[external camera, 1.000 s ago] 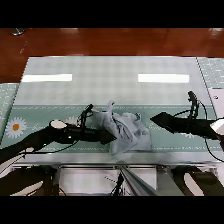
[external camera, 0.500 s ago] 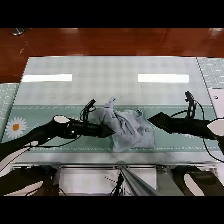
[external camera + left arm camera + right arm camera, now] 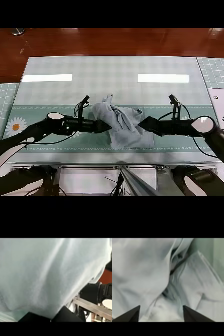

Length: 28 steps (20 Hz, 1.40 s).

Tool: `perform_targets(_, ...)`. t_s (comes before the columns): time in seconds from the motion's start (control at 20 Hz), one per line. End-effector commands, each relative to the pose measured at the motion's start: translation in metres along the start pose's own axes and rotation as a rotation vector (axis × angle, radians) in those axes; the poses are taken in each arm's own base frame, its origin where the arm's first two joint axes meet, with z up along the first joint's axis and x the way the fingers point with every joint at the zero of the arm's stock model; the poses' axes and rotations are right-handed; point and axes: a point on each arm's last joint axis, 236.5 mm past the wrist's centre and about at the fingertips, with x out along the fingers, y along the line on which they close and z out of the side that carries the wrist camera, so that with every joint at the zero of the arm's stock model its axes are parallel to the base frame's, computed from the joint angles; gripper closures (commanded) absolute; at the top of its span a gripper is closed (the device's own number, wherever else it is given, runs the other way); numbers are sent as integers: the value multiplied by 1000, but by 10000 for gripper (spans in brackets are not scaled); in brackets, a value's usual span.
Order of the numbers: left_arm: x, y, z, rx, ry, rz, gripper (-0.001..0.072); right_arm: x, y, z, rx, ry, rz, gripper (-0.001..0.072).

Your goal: Fold the shirts.

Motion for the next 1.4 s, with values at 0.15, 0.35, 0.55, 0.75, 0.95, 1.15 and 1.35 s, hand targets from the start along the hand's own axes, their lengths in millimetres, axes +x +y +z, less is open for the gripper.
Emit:
perform_targets(0.15,-2,-6,-4,-5,19,-30,687,41,-6,49,81,-72,-20,94)
perform_targets(0.35,-2,-6,-4,-4,19,-30,687,67,2,59,132,-18,29,261)
perform_targets(0.55,-8,-8,2,-12,7,-49,687,64,26,74,28,12,81,685)
perform_targets(0.75,-70,-27,62,57,-150,-105,690,-37,103,167,-146,-185,190,686)
perform_targets(0.95,-204,-91,167,178,-534,-105,689,-212,204,238,-386,-561,185,686)
perform_targets(1.15,-336,-213,185,480,-793,-68,690,-360,283,182,-668,-827,132,686)
perform_targets(1.35,-382,-304,151,716,-870,46,689,-444,287,85,-789,-1012,37,686)
